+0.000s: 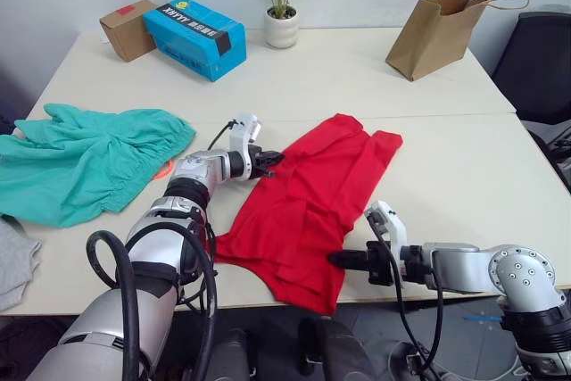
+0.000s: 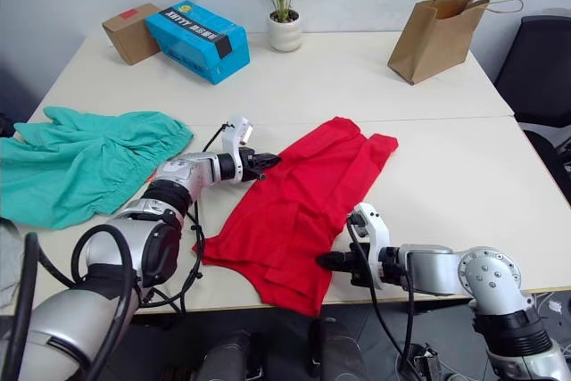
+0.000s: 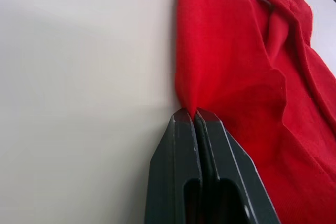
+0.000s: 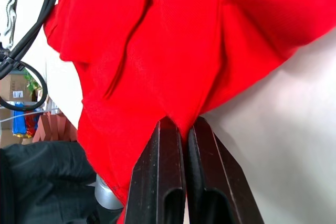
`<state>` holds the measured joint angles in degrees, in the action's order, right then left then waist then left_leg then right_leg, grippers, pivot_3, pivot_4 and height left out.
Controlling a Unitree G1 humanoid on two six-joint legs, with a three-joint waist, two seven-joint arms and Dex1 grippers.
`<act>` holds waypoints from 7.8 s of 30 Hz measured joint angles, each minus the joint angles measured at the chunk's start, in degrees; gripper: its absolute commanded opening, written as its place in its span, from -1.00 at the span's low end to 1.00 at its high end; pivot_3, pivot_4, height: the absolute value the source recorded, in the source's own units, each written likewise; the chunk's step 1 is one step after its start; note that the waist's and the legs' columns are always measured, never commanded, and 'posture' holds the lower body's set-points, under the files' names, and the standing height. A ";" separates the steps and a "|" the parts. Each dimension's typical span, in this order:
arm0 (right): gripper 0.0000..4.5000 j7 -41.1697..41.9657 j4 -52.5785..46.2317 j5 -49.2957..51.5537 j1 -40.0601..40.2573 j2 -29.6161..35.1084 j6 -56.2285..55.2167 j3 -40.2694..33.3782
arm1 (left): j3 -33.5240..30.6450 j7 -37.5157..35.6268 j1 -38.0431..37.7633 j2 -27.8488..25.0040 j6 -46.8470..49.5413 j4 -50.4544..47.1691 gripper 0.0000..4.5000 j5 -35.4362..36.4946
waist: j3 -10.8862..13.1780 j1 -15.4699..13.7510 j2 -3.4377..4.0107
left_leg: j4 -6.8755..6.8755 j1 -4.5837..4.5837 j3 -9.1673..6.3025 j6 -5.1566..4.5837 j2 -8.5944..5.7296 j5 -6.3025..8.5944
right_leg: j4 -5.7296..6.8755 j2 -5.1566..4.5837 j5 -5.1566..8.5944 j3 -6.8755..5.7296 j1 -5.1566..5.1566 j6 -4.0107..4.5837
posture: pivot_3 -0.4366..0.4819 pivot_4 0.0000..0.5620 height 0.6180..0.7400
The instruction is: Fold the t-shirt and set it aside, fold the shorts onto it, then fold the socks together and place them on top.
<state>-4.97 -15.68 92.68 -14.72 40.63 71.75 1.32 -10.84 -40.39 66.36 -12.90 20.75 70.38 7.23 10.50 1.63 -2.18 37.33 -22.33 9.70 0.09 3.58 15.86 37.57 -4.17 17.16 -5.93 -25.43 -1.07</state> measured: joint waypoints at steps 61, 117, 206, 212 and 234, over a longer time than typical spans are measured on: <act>1.00 73.20 38.17 -88.38 -1.21 3.99 -126.16 4.70 | 20.10 -22.52 -44.11 -29.57 -55.65 -53.81 0.99 -6.35 | -0.20 -0.15 0.32 | -0.18 1.40 0.19 -0.05 0.07 0.46 | -0.27 0.01 0.08 0.08 1.31 0.06 | -0.05 -0.47 1.00; -1.00 65.96 20.03 -89.06 5.18 4.12 -109.23 17.41 | 32.59 -28.25 -41.77 -25.94 -64.75 -49.35 -0.98 -2.64 | -1.06 0.07 1.00 | -0.38 1.99 0.15 -0.32 0.19 1.28 | -0.56 0.07 0.67 0.08 1.90 0.02 | -0.05 -0.47 1.00; -0.61 59.36 62.67 -81.29 -38.06 -18.20 -69.30 4.40 | 2.04 -8.80 -23.34 -12.53 5.70 -33.46 -0.68 17.23 | 0.45 1.39 0.52 | 0.87 0.07 0.13 0.11 0.13 0.46 | 0.88 -0.02 0.46 0.10 0.01 0.03 | -0.05 -0.47 1.00; 0.34 53.53 67.43 -85.01 -39.46 -18.28 -73.35 3.94 | -0.48 -4.13 -23.32 -10.99 2.93 -33.43 0.17 17.10 | 0.45 1.48 0.52 | 0.86 0.07 0.13 0.12 0.12 0.45 | 0.88 -0.05 0.46 0.10 0.01 0.04 | -0.05 -0.47 1.00; -0.89 51.46 42.51 -85.31 -23.60 -21.45 -71.74 4.65 | 15.62 -18.05 -32.32 -6.88 -16.05 -47.79 -0.71 7.93 | 0.44 1.21 0.54 | 0.73 0.15 0.13 0.17 0.09 0.28 | 0.88 -0.03 0.37 0.11 0.04 0.18 | -0.05 -0.47 1.00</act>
<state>46.49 26.83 7.38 -38.31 19.18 0.02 5.98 4.78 -58.43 34.04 -19.78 4.70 22.59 15.16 10.94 2.84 -1.64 38.07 -22.18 9.82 0.26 3.67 16.14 38.45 -4.19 17.53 -5.81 -25.39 -0.89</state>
